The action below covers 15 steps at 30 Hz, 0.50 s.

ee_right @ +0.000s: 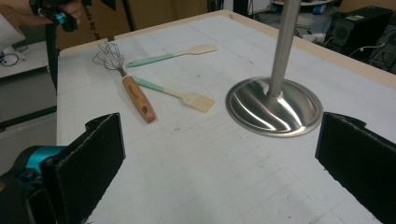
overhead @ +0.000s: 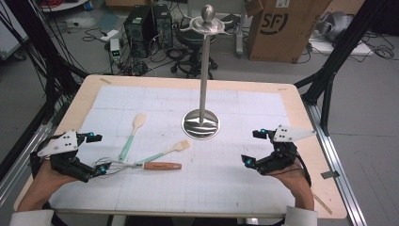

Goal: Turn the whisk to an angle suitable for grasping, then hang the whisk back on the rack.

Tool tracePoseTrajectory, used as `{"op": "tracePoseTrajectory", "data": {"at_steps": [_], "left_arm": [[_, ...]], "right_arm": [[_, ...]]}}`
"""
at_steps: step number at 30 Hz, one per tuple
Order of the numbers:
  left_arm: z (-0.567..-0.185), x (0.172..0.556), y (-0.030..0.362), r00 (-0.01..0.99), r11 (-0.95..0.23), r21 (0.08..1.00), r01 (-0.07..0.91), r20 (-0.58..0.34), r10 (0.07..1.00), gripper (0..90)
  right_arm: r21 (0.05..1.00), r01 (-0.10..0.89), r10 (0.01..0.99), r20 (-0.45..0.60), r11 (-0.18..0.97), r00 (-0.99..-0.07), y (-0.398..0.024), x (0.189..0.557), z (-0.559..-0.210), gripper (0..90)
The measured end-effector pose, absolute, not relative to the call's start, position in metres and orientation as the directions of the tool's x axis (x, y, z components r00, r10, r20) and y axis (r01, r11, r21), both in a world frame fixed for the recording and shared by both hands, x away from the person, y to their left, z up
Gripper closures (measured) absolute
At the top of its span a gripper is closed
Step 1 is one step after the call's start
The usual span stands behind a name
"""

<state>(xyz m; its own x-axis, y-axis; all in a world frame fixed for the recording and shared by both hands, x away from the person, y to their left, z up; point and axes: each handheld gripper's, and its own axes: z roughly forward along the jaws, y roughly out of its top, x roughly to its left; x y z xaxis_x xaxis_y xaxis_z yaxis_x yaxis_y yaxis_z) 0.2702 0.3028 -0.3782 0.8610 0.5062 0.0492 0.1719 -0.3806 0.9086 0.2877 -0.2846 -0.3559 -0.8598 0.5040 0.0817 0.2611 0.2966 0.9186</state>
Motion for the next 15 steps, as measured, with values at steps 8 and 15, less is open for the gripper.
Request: {"op": "tracePoseTrajectory", "data": {"at_steps": [8, 15], "left_arm": [[-0.375, 0.268, 0.302, 0.868, -0.363, 0.919, 0.151, 0.052, 0.494, 1.6], [-0.363, 0.272, 0.296, 0.88, -0.372, 0.919, 0.129, 0.066, 0.47, 1.7]], "right_arm": [[0.92, 0.266, 0.514, 0.085, 0.29, -0.854, -0.289, 0.289, -0.357, 0.2], [0.922, 0.264, 0.521, 0.083, 0.284, -0.849, -0.294, 0.287, -0.358, 0.3]]}}
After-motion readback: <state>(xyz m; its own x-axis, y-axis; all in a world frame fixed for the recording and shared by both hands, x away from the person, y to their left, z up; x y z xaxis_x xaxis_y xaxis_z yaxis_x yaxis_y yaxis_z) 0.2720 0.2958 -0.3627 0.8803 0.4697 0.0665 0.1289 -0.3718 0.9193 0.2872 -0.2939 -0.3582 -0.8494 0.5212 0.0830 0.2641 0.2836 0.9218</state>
